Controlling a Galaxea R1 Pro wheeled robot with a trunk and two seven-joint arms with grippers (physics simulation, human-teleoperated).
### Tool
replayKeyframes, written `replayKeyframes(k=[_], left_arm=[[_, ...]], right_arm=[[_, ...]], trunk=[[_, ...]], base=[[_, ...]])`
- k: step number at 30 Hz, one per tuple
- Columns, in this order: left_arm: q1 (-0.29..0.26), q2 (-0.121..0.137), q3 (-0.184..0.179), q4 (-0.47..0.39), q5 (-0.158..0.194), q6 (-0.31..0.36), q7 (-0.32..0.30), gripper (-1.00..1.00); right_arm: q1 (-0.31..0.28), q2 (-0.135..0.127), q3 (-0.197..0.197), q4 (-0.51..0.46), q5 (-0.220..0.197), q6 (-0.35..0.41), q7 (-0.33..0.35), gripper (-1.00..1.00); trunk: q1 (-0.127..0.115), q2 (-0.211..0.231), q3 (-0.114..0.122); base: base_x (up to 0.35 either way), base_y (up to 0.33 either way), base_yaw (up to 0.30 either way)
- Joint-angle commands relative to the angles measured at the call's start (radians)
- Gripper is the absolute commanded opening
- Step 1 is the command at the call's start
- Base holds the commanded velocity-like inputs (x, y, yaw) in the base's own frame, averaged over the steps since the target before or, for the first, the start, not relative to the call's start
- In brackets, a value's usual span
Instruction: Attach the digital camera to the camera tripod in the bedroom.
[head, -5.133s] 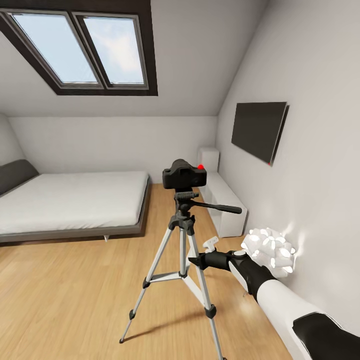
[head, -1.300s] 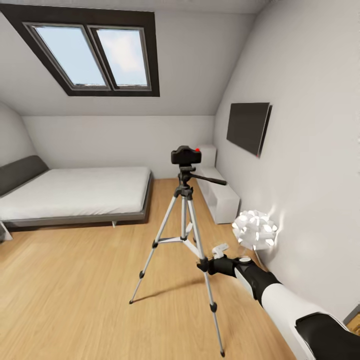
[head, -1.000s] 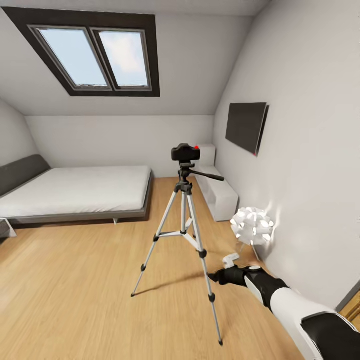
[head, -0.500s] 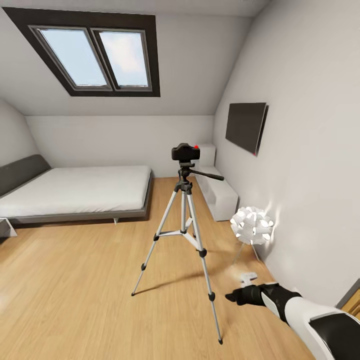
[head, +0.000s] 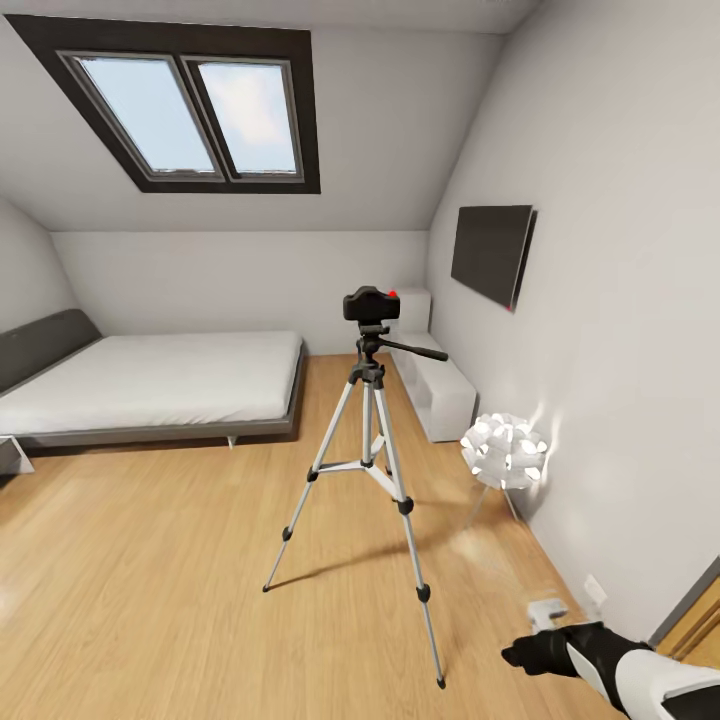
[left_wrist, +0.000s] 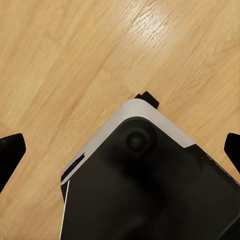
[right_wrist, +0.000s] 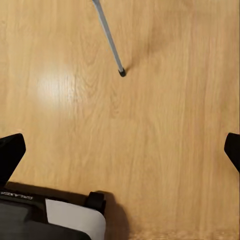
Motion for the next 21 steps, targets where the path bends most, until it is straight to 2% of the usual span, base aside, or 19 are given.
replayKeyframes(k=[1,8,9,11,16,21], left_arm=[[-0.001,0.000,-0.009,0.000,0.008,-0.002,0.003,1.00],[-0.001,0.001,-0.009,0.000,0.008,-0.001,0.003,1.00],[-0.001,0.000,-0.009,0.000,0.008,-0.001,0.003,1.00],[-0.001,0.000,-0.009,0.000,0.007,-0.001,0.003,1.00],[-0.001,-0.001,-0.009,0.000,0.004,0.000,0.002,1.00],[-0.001,-0.005,-0.009,0.000,0.003,0.000,0.002,1.00]], right_arm=[[0.024,-0.001,0.005,0.001,-0.010,0.000,-0.013,1.00],[0.184,0.003,0.006,0.001,-0.011,-0.018,-0.117,1.00],[0.222,0.004,0.006,0.001,-0.011,-0.031,-0.133,1.00],[0.255,0.005,0.006,0.001,-0.011,-0.047,-0.144,1.00],[0.323,0.005,0.005,0.001,-0.012,-0.085,-0.158,1.00],[0.343,0.006,0.005,0.001,-0.012,-0.094,-0.161,1.00]], trunk=[[0.001,-0.002,-0.002],[0.001,-0.002,-0.002],[0.001,-0.002,-0.002],[0.001,-0.002,-0.002],[0.001,-0.002,-0.002],[0.001,-0.002,-0.002]], base=[[0.000,0.000,0.000],[0.000,0.000,0.000],[0.000,0.000,0.000],[0.000,0.000,0.000],[0.000,0.000,0.000],[0.000,0.000,0.000]])
